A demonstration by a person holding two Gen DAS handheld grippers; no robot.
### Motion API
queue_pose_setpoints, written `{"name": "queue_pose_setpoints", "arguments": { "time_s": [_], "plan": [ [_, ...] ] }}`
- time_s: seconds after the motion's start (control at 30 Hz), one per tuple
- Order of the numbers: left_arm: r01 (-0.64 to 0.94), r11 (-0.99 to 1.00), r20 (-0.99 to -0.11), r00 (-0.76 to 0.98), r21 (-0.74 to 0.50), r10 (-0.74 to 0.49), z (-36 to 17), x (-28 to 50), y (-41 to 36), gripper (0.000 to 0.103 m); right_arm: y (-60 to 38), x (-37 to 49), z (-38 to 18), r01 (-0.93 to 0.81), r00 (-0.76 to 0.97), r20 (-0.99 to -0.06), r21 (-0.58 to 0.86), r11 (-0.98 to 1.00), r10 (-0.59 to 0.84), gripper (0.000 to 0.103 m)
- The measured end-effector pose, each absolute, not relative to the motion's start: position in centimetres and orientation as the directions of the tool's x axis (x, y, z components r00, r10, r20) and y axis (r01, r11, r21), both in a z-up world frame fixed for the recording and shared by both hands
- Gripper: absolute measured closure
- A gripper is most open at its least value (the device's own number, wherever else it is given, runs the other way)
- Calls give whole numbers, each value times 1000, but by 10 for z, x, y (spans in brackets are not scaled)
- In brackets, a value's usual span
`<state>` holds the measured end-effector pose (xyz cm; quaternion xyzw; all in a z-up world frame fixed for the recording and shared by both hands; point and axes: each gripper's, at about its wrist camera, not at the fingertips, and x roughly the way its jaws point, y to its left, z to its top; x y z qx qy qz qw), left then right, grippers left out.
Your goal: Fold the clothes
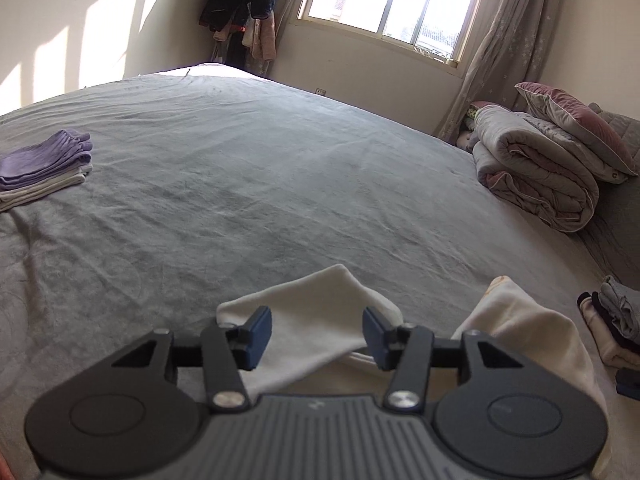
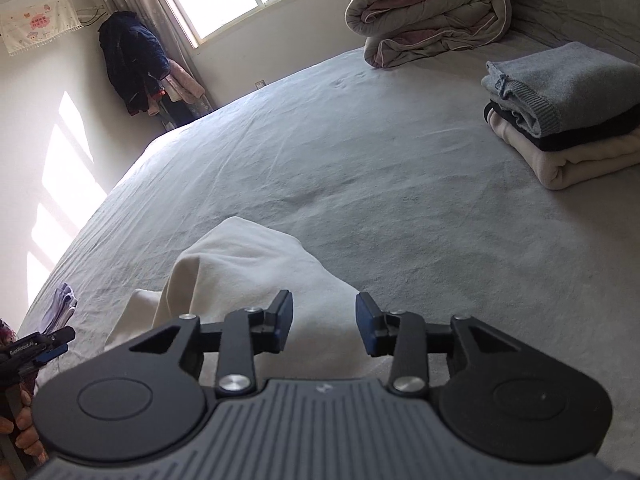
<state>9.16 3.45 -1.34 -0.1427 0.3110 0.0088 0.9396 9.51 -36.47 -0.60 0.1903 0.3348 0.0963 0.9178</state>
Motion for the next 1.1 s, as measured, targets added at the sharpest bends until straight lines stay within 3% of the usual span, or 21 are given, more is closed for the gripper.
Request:
{"name": "queue_pose_setpoints", "arguments": {
  "time_s": [0.2,0.6,0.83,1.1],
  "plan": [
    [-56,948,-634,756,-312,-164,-28,97,16,42,-350,86,6,-136,764,-532,421,897,365,63],
    [-97,846,-654,683,-524,-326,-58,121,-4,40,-316,89,-10,-200,725,-569,366,909,388,62],
    [-178,732,-631,661,-658,-406,-81,139,-5,40,-304,87,-10,-232,726,-568,329,915,388,56],
    [-257,632,-610,661,-731,-437,-99,153,-5,41,-292,89,-18,-255,733,-575,263,931,363,49]
  ]
}}
